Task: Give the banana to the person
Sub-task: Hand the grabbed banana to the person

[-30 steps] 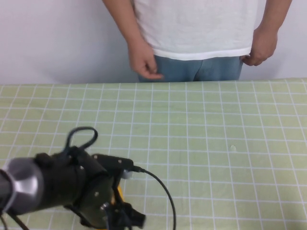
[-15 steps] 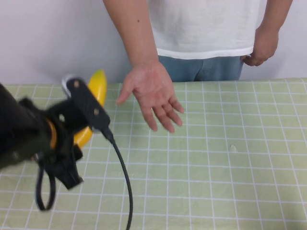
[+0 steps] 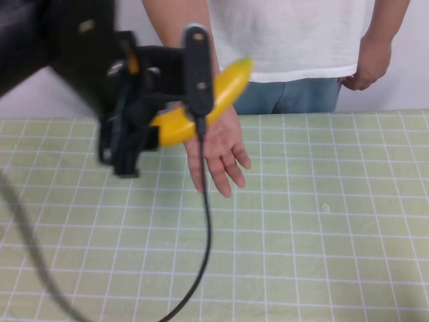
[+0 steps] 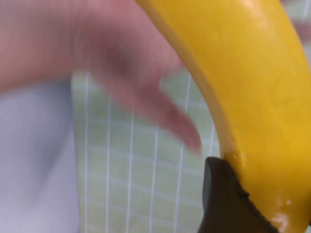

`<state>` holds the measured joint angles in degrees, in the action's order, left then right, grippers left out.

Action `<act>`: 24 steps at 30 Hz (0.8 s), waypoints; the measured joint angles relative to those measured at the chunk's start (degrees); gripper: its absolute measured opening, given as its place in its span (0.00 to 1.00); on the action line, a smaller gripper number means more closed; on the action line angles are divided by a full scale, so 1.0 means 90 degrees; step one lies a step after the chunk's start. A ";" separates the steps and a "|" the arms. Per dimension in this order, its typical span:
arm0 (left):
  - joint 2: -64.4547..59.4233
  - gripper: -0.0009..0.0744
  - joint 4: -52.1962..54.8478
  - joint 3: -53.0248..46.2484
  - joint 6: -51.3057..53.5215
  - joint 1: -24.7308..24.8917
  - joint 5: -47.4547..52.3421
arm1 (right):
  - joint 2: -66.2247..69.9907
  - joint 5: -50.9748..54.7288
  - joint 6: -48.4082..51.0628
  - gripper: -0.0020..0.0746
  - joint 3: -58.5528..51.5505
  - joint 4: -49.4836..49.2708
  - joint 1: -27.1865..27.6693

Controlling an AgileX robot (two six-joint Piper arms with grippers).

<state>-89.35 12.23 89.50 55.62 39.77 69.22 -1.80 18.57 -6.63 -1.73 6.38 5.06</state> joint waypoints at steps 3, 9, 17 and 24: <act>-0.0740 0.38 -0.0104 0.0661 0.0279 0.0000 0.0116 | 0.0000 0.0000 0.0000 0.02 0.0000 0.0000 0.0000; -0.1746 0.38 0.0178 0.1070 -0.0060 -0.0025 0.0129 | 0.0000 0.0000 0.0000 0.02 0.0000 0.0027 0.0000; -0.1895 0.38 -0.0346 0.1120 -0.0469 -0.0204 0.0075 | 0.0000 0.0000 0.0000 0.02 0.0000 0.0072 0.0000; -0.1570 0.61 -0.0377 0.1120 -0.1422 -0.0241 0.0126 | 0.0000 0.0000 0.0000 0.02 0.0000 0.0072 0.0000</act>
<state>-103.48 8.83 99.58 42.82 37.60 70.35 -1.80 18.57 -6.63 -1.73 7.02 5.06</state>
